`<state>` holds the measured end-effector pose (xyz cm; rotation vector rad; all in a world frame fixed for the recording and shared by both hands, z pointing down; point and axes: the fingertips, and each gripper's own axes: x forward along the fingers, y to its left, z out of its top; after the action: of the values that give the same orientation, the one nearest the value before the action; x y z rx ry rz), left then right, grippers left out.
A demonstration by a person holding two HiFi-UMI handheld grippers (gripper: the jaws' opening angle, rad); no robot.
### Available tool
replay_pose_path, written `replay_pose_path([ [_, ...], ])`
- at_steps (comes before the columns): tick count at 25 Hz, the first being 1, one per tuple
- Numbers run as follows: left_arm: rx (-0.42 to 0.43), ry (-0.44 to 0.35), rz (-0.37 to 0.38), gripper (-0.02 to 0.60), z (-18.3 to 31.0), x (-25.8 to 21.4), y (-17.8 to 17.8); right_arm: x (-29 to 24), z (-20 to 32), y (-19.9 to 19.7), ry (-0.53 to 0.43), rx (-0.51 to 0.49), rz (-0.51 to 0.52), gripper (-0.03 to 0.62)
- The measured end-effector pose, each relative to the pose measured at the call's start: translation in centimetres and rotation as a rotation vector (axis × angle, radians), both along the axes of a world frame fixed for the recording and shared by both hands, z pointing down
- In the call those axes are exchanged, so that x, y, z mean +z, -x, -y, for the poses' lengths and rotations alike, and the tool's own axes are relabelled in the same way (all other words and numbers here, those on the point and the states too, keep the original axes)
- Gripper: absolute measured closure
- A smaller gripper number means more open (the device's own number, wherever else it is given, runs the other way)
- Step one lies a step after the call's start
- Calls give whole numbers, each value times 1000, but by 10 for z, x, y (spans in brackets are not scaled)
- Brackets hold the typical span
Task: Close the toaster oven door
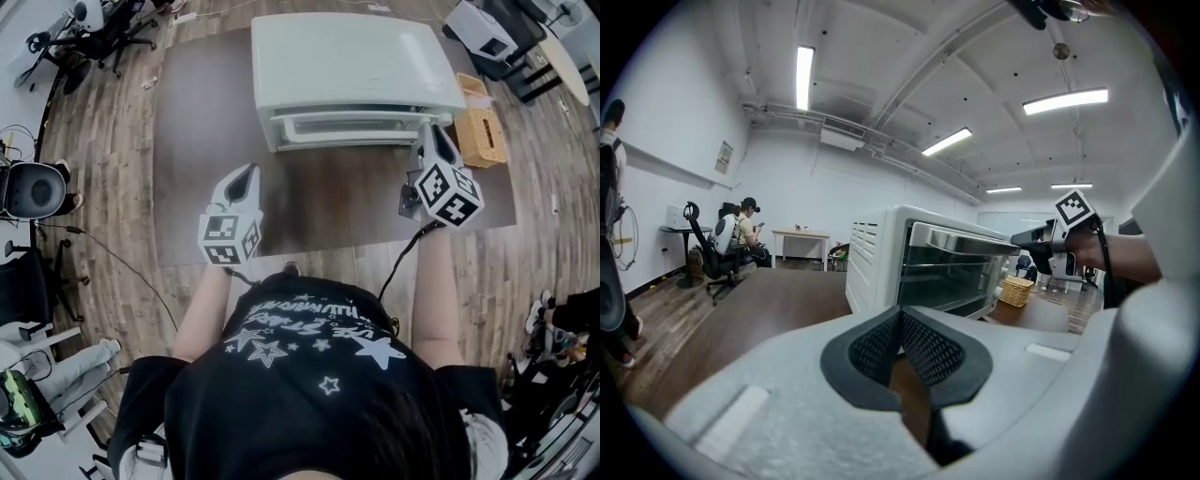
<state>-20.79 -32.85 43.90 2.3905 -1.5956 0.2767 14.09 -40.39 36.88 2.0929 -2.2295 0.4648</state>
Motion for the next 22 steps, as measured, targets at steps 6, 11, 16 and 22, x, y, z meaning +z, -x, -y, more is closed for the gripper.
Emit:
replay_pose_path([
  [6,-16,6,0,572,-2,1,6,-3,8,3,-8,-2,9,517],
  [11,-33,10,-8,571,-7,2,8,-4,12,1,-12,1,5,516],
  [16,-56,16,-8,572,-14,1,10,-6,18,2,-11,-8,1,516],
  [22,-82,9,-1,572,-24,-4,9,-8,21,4,-22,-15,-69,513],
])
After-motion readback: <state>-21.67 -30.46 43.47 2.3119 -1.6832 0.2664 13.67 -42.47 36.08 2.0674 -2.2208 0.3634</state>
